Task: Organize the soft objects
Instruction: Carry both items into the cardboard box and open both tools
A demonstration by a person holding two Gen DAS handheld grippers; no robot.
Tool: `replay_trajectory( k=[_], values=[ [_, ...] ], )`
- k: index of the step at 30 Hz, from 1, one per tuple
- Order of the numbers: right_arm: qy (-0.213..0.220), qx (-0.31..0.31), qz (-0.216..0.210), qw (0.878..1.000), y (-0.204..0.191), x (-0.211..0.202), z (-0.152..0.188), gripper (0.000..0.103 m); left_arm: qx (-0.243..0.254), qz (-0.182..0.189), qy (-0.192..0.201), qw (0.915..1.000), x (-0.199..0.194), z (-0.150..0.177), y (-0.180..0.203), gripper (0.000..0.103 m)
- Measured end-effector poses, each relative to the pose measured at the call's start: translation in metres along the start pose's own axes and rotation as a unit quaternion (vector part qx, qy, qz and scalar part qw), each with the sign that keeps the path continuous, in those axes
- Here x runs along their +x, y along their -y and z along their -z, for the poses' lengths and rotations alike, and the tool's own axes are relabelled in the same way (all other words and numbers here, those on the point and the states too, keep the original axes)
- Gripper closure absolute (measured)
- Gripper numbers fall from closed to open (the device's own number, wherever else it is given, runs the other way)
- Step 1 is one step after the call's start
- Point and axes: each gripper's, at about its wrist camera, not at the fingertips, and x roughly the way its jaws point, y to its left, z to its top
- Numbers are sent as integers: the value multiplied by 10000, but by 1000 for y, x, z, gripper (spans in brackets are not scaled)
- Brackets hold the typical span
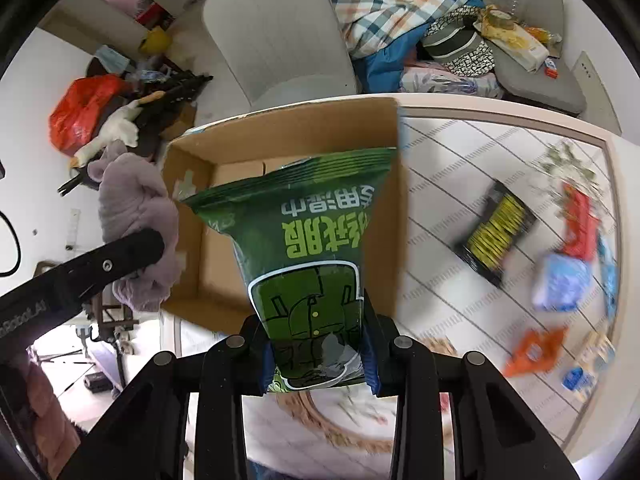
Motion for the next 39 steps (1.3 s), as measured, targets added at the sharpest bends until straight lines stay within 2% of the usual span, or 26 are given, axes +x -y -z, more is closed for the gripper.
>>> replay_trajectory(
  k=[4, 10, 13, 17, 20, 21, 22, 23, 24, 25, 26, 28, 30, 34, 35, 37, 38, 39],
  values=[
    [-273, 172, 197, 9993, -13, 57, -35, 67, -96, 213, -512, 9984, 47, -32, -22, 72],
    [-588, 239, 466, 9969, -15, 122, -62, 67, 45, 360, -1113, 9931, 106, -55, -28, 72],
    [-648, 222, 622, 9957, -18, 139, -70, 67, 140, 355, -1302, 9908, 124, -57, -27, 72],
    [-683, 169, 767, 9946, -19, 155, -80, 67, 182, 359, -1343, 9901, 133, -61, -24, 70],
    [-763, 189, 692, 9945, -17, 165, -87, 66, 119, 344, -1375, 9898, 137, -63, -25, 68],
    [-759, 177, 675, 9947, -18, 163, -86, 66, 144, 296, -1409, 9895, 137, -62, -26, 64],
    [-738, 177, 684, 9948, -18, 164, -87, 61, 160, 266, -1427, 9893, 138, -63, -27, 60],
    [-711, 189, 684, 9949, -18, 163, -87, 49, 190, 270, -1386, 9898, 136, -63, -26, 51],
    [-690, 206, 685, 9950, -15, 164, -88, 42, 227, 232, -1341, 9904, 134, -63, -26, 38],
    [-646, 237, 685, 9953, -13, 161, -88, 33, 246, 186, -1297, 9911, 132, -63, -28, 31],
    [-624, 254, 695, 9953, -9, 162, -90, 32, 272, 150, -1249, 9917, 129, -62, -31, 21],
    [-621, 253, 711, 9952, -10, 157, -87, 31, 344, 97, -1133, 9929, 120, -59, -31, 17],
    [-582, 211, 776, 9951, -15, 153, -84, 31, 363, 47, -1048, 9938, 112, -55, -33, 8],
    [-528, 78, 998, 9936, -20, 134, -74, 12, 406, -160, -709, 9965, 88, -41, -40, 6],
    [-526, 80, 1043, 9931, -21, 131, -71, 10, 435, -261, -625, 9968, 82, -37, -41, 1],
    [-512, 85, 1147, 9920, -22, 124, -65, 4, 502, -421, -437, 9969, 72, -29, -42, 1],
    [-489, 89, 1196, 9916, -22, 118, -58, 0, 526, -489, -586, 9957, 70, -27, -41, 1],
    [-475, 87, 1228, 9913, -22, 113, -52, 0, 536, -574, -514, 9956, 65, -22, -42, 1]
  ],
)
